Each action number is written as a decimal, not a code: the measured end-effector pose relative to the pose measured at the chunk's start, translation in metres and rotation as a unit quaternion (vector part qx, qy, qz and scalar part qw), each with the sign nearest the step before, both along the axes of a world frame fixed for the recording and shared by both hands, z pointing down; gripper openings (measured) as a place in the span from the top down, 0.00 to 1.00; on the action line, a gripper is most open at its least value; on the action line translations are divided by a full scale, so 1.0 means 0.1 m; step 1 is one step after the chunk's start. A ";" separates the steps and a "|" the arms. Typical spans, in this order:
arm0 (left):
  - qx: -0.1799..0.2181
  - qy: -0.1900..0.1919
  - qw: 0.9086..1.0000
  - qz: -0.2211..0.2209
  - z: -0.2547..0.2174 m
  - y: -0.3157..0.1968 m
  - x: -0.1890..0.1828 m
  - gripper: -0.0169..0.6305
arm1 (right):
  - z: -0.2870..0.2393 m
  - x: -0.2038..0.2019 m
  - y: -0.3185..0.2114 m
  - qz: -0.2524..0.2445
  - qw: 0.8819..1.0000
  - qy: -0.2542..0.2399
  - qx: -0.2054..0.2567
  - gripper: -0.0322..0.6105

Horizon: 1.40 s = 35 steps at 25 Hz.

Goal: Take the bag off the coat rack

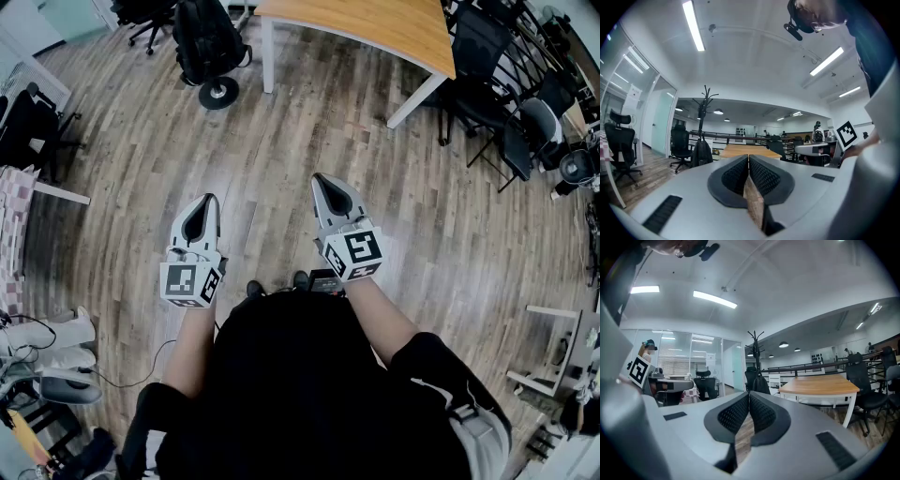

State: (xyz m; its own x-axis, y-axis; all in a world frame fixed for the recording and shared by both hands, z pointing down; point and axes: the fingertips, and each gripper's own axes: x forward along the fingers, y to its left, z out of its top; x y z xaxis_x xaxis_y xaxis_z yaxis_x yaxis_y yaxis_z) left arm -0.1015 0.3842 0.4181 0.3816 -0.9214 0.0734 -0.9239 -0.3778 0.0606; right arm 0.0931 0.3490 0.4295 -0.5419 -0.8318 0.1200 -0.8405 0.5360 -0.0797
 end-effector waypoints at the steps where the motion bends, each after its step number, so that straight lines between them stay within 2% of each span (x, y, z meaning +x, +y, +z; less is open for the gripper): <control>1: 0.001 -0.002 1.000 0.001 -0.01 0.00 -0.01 0.95 | 0.02 -0.01 0.01 -0.001 1.000 -0.002 -0.004 0.90; 8: 0.000 -0.001 1.000 0.013 -0.02 -0.01 0.02 0.95 | 0.11 -0.05 0.05 -0.007 1.000 -0.013 -0.026 0.90; 15: -0.002 0.003 1.000 0.014 -0.03 0.02 0.13 0.95 | 0.18 0.13 0.03 0.001 0.999 -0.018 -0.039 0.90; 26: -0.013 0.000 1.000 0.006 0.05 0.01 0.30 0.95 | 0.13 0.47 0.00 0.016 0.998 -0.047 -0.028 0.90; 35: -0.018 -0.004 1.000 0.010 0.12 0.03 0.66 0.95 | 0.10 0.85 0.08 0.012 0.998 -0.053 -0.023 0.90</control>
State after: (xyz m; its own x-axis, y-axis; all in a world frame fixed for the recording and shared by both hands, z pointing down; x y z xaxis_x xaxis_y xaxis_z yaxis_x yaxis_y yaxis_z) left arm -0.0352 0.3871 0.4299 0.3998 -0.9101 0.1092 -0.9164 -0.3945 0.0670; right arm 0.1781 0.3569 0.4397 -0.5332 -0.8399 0.1013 -0.8386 0.5090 -0.1940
